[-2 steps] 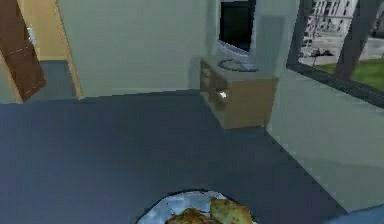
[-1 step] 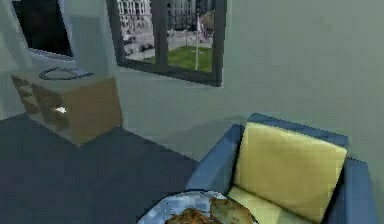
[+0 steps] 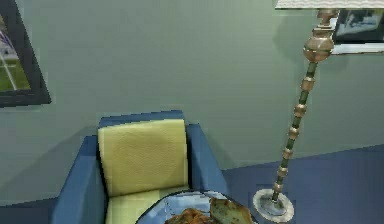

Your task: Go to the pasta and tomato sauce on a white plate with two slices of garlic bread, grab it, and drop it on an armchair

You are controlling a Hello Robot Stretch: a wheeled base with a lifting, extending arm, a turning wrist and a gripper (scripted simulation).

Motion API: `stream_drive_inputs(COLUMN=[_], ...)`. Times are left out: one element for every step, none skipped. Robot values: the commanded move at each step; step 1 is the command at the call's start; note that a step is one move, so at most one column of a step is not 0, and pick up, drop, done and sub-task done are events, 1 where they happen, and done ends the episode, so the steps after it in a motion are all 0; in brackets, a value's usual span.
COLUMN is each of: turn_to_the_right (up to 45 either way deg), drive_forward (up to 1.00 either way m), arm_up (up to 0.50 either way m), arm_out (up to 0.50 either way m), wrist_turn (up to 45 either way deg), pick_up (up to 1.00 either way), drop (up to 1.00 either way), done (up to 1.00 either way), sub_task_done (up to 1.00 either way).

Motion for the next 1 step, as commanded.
stream_drive_inputs(turn_to_the_right=[12.0], drive_forward=[0.00], arm_up=[0.00], arm_out=[0.00], wrist_turn=[0.0], pick_up=[0.00], drop=[0.00], done=[0.00], sub_task_done=[0.00])
